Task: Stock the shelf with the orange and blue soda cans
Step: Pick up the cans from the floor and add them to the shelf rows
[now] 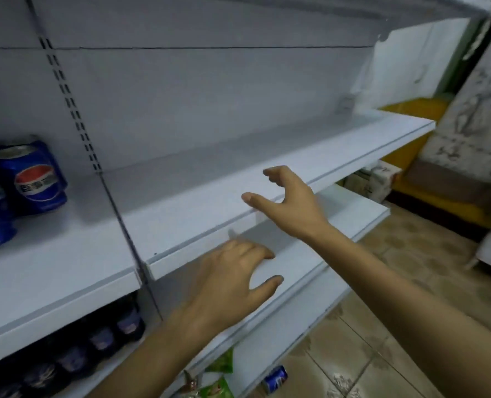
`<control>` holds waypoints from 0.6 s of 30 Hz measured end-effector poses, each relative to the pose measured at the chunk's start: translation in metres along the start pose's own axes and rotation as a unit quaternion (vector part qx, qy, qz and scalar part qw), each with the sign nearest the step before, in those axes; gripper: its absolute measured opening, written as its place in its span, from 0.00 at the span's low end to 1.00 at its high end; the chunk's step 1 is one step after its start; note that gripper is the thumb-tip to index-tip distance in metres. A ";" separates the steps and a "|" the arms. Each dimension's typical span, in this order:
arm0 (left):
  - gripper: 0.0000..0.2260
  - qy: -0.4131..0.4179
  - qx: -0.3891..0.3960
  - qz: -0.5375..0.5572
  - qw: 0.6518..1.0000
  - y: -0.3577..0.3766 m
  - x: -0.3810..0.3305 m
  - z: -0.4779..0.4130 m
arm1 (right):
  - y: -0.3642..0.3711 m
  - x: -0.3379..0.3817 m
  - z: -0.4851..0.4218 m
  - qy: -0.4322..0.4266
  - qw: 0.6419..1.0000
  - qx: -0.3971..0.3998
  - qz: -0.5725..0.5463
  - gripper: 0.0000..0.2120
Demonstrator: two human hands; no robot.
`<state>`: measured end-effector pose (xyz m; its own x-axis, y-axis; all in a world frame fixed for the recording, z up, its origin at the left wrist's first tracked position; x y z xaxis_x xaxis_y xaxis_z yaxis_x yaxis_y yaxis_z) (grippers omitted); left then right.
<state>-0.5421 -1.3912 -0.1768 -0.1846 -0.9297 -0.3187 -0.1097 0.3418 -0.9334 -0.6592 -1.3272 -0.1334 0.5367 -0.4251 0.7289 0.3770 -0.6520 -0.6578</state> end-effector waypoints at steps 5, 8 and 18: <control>0.22 0.006 0.112 0.007 0.994 0.094 -0.039 -0.059 | -0.086 -0.098 0.057 0.070 0.990 -0.092 -0.084 0.25; 0.22 -0.022 0.187 0.011 0.982 0.152 -0.044 -0.078 | -0.102 -0.166 0.085 0.137 0.983 -0.089 -0.087 0.26; 0.22 -0.240 0.424 0.180 0.854 0.334 0.011 -0.002 | 0.046 -0.377 0.190 0.407 0.872 0.170 -0.211 0.26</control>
<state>-0.5832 -1.2875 -0.4915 0.3878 -0.8037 -0.4513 0.6548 0.5848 -0.4788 -0.7008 -1.0778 -0.4742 -0.3661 -0.5872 0.7219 0.6870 -0.6938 -0.2159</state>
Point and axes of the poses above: each hand's wrist, its own z-axis away from the middle knuckle, its own y-axis out of the palm, x = y × z, the point moved 8 cm from there along -z, towards the middle knuckle, and after that the axes turned 14 degrees about x, right-handed, at the moved point
